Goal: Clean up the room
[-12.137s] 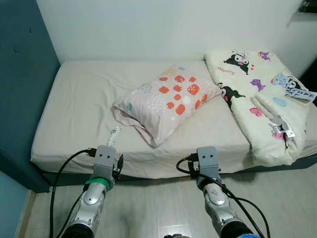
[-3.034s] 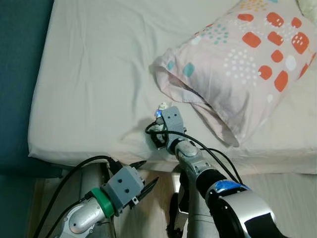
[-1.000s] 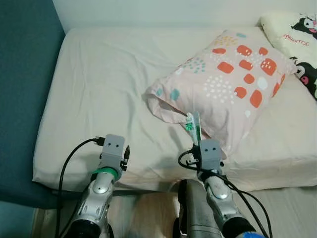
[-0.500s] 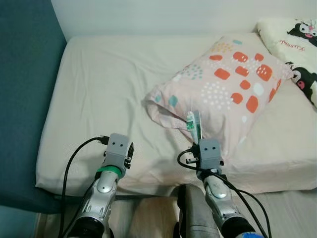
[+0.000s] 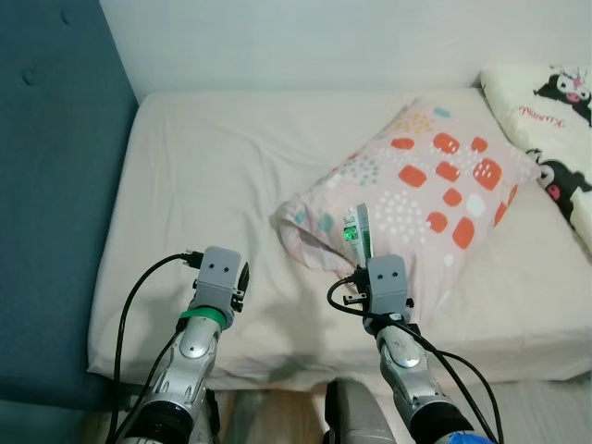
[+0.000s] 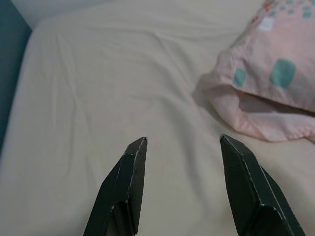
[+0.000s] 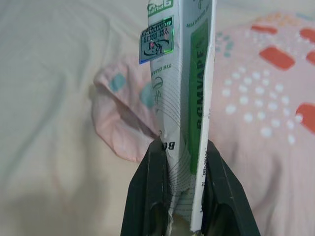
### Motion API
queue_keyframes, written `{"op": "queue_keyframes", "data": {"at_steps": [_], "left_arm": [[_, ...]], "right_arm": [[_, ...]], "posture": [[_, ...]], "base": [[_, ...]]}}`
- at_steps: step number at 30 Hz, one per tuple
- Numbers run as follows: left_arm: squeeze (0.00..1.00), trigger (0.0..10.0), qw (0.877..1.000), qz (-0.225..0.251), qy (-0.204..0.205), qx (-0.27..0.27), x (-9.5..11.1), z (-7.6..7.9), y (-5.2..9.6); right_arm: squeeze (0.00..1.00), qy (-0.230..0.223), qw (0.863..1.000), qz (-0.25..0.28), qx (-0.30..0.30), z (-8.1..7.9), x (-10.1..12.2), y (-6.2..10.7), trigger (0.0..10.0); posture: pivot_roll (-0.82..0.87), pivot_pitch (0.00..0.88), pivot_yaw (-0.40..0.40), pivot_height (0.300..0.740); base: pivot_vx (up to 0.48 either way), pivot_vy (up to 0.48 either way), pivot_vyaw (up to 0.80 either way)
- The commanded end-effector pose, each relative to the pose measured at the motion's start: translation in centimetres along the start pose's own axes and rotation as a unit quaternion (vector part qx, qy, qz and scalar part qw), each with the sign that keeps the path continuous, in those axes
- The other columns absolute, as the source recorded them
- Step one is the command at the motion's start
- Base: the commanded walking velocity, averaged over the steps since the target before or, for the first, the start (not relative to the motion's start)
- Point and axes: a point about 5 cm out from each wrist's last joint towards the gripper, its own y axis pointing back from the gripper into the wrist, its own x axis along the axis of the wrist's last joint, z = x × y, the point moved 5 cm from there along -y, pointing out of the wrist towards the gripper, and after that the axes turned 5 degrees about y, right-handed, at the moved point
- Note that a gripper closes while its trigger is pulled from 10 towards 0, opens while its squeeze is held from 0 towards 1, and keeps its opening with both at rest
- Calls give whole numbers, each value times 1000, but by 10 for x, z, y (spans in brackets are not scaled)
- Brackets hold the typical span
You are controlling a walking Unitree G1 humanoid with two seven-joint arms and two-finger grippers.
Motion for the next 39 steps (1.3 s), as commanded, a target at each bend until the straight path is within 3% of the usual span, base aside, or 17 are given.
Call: {"op": "queue_keyframes", "data": {"at_steps": [1,17,26,39], "left_arm": [[0,10000,1000,-11,3,-2,-8,1,3],[0,10000,1000,-9,-2,-4,-10,-1,4],[0,10000,1000,-13,-4,-11,-15,2,7],[0,10000,999,-25,-9,-18,-20,3,9]], "right_arm": [[0,1,1000,-13,6,-2,-7,3,10000],[0,2,1000,-21,12,-6,-11,5,10000],[0,10,998,-59,28,-15,-26,9,10000],[0,0,998,-67,17,-12,-29,11,10000]], "posture": [[3,35,-24,686],[7,24,-24,740],[7,19,-24,740],[10,27,-23,740]], "base": [[0,0,0],[0,0,0],[0,0,0],[0,0,0]]}}
